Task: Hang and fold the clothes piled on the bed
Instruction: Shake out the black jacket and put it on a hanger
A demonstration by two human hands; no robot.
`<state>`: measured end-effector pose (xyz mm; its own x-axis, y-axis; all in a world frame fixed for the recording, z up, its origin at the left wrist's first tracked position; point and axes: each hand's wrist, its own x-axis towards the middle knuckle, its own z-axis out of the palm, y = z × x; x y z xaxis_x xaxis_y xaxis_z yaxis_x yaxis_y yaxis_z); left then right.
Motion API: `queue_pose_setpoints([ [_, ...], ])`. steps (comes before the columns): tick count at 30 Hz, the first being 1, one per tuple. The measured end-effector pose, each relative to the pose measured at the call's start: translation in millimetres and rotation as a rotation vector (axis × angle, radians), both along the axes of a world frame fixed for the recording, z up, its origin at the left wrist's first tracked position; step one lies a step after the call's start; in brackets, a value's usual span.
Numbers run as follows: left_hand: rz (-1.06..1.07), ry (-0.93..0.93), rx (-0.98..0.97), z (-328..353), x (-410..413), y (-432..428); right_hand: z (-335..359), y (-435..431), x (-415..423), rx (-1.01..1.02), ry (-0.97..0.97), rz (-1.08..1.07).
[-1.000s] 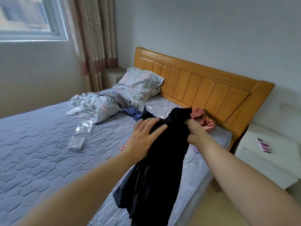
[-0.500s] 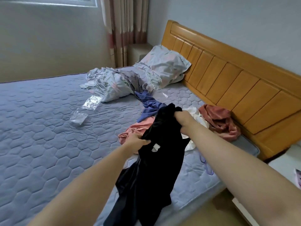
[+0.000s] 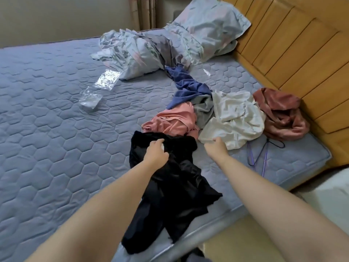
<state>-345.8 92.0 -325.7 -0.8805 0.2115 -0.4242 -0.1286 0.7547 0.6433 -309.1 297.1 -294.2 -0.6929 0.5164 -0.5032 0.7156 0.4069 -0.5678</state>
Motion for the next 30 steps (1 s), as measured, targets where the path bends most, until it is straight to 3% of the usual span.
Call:
queue_pose_setpoints([
  [6, 0.189, -0.229, 0.004, -116, 13, 7, -121, 9, 0, -0.004, -0.208, 0.169],
  [12, 0.507, -0.354, -0.243, -203, 35, 9, -220, 33, 11, -0.100, -0.380, 0.185],
  [16, 0.738, -0.456, 0.018, -240, 48, 16, -264, 35, 19, -0.419, -0.333, -0.001],
  [19, 0.688, -0.462, 0.078, -252, 56, 21, -277, 20, 21, -0.411, -0.358, 0.015],
  [23, 0.462, -0.332, -0.109, -249, 61, 16, -267, 19, 16, -0.368, -0.619, 0.290],
  [26, 0.568, -0.186, -0.202, -231, 56, -7, -248, 54, -15, -0.112, -0.410, 0.285],
  [28, 0.881, -0.042, -0.205, -216, 51, -32, -232, 79, -35, 0.086, -0.096, 0.017],
  [30, 1.153, 0.073, -0.166, -205, 46, -57, -217, 93, -40, 0.102, 0.141, -0.193],
])
